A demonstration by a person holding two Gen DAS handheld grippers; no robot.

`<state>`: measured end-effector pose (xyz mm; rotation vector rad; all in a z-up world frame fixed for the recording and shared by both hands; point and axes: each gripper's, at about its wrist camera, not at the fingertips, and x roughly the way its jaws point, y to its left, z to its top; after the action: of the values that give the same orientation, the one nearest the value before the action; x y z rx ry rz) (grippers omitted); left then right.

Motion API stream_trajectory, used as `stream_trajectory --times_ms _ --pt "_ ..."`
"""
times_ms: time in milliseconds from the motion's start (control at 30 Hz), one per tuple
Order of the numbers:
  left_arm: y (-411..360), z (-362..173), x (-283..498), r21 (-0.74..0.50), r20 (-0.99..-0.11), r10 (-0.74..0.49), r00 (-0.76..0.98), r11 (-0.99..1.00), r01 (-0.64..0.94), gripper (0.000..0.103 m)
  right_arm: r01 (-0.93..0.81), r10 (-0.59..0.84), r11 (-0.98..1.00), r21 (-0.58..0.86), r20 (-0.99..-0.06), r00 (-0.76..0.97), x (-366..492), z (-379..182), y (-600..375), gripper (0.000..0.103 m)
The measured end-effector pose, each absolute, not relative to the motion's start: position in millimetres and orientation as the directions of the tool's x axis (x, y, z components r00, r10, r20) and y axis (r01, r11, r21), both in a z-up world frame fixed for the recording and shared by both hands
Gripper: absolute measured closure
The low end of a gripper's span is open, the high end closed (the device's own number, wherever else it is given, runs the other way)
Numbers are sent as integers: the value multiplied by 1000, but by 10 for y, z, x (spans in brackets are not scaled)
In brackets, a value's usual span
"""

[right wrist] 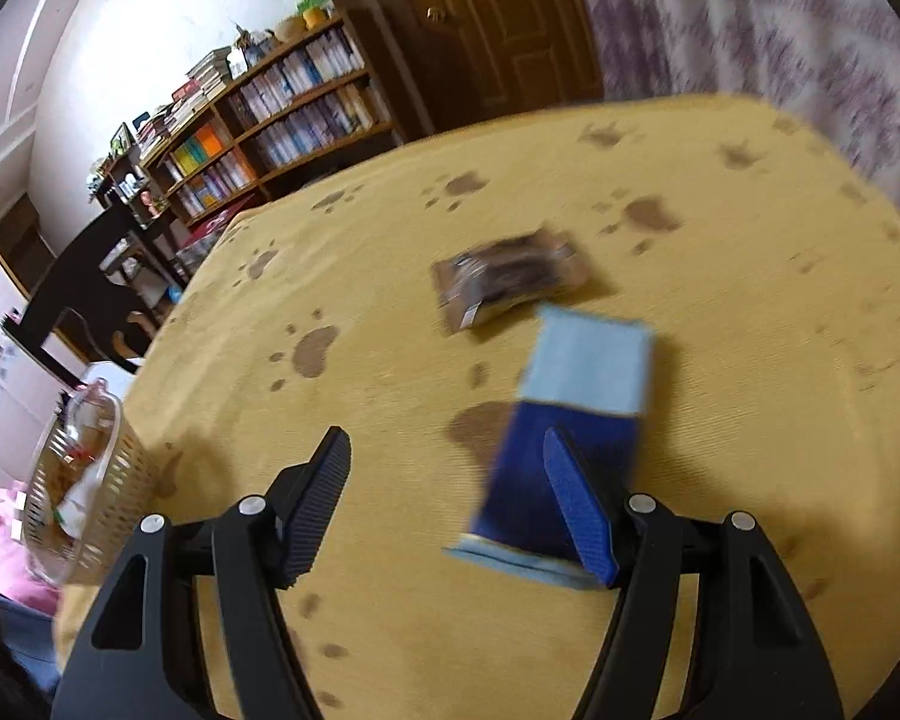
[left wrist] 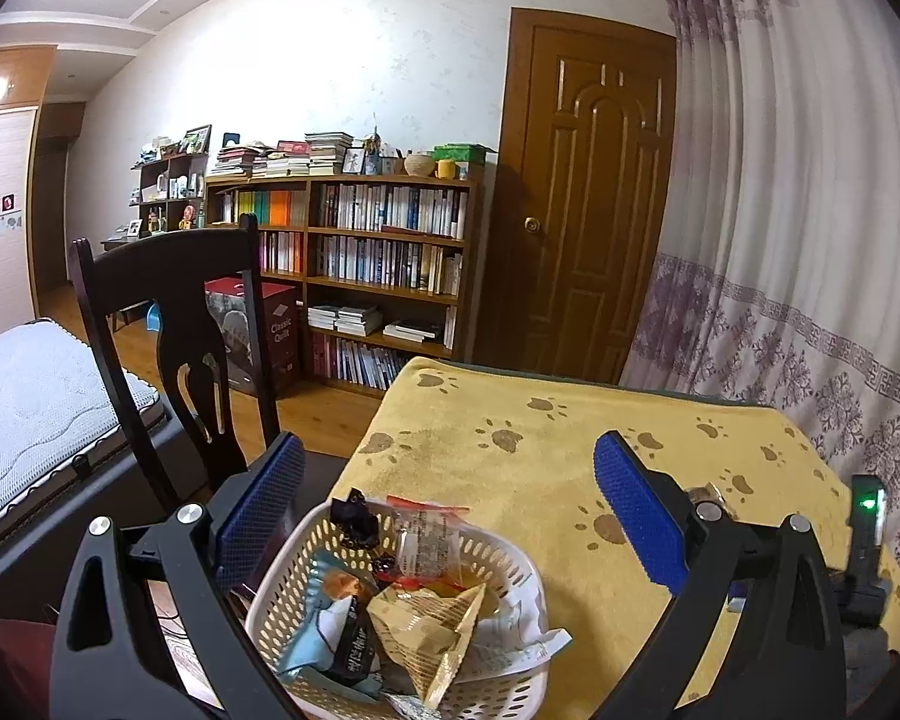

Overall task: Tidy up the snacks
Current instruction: 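Close the right gripper on the blue tissue pack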

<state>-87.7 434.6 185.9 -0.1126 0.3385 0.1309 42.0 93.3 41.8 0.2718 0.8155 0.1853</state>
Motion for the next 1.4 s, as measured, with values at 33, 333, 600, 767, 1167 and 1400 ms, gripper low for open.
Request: stream_trajectory --times_ms 33,333,600,767,1167,1400 --pt "4331 1851 -875 -85 -340 106 935 986 -143 5 -51 244 956 289 -688 684 391 432 889 36" --pt "4112 1805 -841 -39 -352 79 933 994 -99 5 75 110 975 207 -753 649 525 243 676 35" --pt "4087 1774 -800 -32 -363 75 929 995 -93 5 91 -11 994 62 -767 642 762 141 951 33" --pt "4024 1713 -742 -17 -386 70 920 996 -84 5 71 -29 997 22 -764 644 718 159 940 44" --pt "3349 1344 -442 78 -484 -13 875 995 58 5 137 -66 990 30 -762 644 587 170 317 53" --pt "2874 1211 -212 112 -523 -78 849 981 159 5 189 -93 981 40 -760 643 589 156 -105 53"
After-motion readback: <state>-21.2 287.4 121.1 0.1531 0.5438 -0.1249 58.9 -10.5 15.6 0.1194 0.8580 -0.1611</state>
